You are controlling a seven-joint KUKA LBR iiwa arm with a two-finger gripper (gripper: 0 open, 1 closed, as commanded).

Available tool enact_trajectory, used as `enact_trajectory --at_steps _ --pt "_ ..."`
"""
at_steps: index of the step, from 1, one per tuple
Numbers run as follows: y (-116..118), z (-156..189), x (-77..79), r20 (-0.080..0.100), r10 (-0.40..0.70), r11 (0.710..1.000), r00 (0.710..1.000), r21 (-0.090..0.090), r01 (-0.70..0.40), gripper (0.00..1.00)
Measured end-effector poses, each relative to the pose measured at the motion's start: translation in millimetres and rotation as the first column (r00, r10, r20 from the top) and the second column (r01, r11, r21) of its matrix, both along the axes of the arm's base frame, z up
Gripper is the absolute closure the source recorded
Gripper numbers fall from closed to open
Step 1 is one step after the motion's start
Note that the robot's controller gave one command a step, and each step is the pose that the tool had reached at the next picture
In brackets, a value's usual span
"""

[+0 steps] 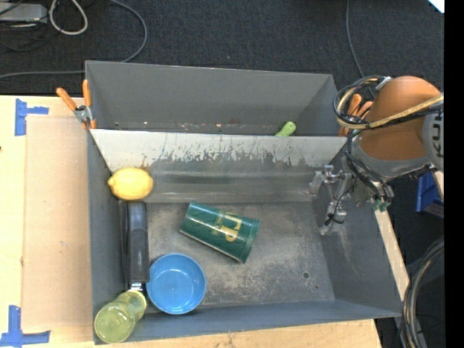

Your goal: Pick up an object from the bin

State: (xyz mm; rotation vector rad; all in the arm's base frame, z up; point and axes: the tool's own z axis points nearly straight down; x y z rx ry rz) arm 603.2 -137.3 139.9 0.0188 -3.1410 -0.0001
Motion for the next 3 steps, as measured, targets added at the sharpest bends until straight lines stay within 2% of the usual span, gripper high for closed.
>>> enact_trajectory --at_steps 1,2,3 --pt "0.0 0.0 0.0 0.000 0.000 1.000 1.000 0.000 0.000 0.00" --pt "32.2 -24.2 9.5 -0.002 -0.219 0.976 0.976 0.001 0.219 0.00" --pt "8.3 -41.4 -6.8 -0.003 -0.332 0.943 0.943 -0.001 0.332 0.00"
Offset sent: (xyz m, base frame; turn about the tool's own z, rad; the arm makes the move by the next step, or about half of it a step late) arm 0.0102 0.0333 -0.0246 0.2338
